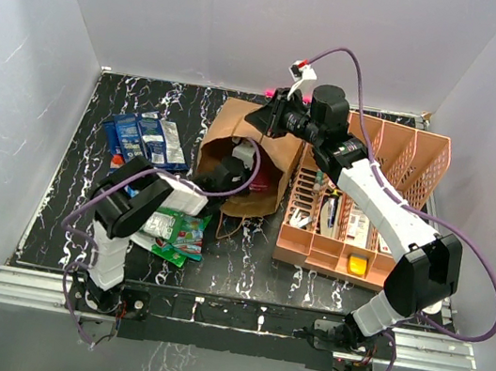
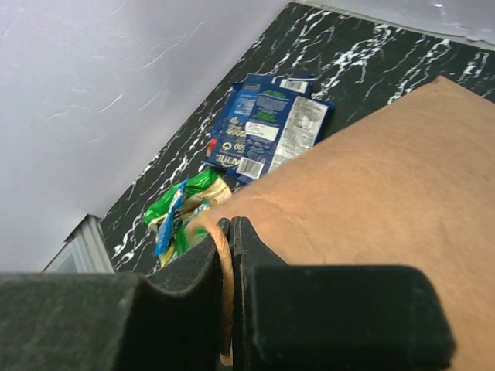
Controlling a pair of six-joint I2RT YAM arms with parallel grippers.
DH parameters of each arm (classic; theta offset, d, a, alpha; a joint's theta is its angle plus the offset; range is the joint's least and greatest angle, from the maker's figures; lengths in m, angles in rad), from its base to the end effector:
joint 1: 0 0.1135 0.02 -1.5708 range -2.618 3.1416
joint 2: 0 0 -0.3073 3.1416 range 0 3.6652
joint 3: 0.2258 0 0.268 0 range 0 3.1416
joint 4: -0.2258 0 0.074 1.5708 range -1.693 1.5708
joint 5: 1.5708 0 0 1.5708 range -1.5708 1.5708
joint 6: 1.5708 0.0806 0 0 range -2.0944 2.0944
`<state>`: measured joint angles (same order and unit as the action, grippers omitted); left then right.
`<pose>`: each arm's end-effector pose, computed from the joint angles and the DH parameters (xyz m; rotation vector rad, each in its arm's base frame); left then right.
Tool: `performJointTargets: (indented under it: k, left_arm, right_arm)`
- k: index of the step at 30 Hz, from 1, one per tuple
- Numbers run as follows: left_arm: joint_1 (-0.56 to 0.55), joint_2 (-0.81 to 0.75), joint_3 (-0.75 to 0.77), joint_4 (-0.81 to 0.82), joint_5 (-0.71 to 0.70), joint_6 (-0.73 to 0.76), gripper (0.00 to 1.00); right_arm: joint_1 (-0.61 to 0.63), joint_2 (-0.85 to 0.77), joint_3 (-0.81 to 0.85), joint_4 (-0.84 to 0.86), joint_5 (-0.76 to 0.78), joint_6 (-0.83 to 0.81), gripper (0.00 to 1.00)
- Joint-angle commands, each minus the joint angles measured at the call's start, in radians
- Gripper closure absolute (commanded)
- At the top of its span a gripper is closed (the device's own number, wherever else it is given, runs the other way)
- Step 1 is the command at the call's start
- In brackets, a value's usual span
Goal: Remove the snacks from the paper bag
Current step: Take out the snack from the paper bag.
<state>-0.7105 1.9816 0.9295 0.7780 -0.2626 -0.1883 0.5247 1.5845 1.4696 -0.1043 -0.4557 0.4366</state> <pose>0.3703 -0.2910 0.1570 0.2977 1.8287 -0.3875 0.3574 0.2478 0.4186 -0.4301 1.8547 1.0787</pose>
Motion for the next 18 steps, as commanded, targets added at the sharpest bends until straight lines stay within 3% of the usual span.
performJointTargets:
  k: [1,9,18]
  left_arm:
    - [-0.005,-0.158,-0.054,-0.088,0.092,-0.132,1.00]
    - [-0.007,-0.335,-0.082,-0.308,0.176,-0.254,1.00]
    - [-0.010,-0.620,-0.142,-0.534,0.230,-0.254,1.00]
  right_arm:
    - [0.003,0.003,0.058,0.057,0.130,-0.022,0.93]
    - [0.003,0.025,0.083,0.043,0.227,-0.035,0.93]
    - [0.001,0.024,0.075,0.045,0.299,-0.050,0.93]
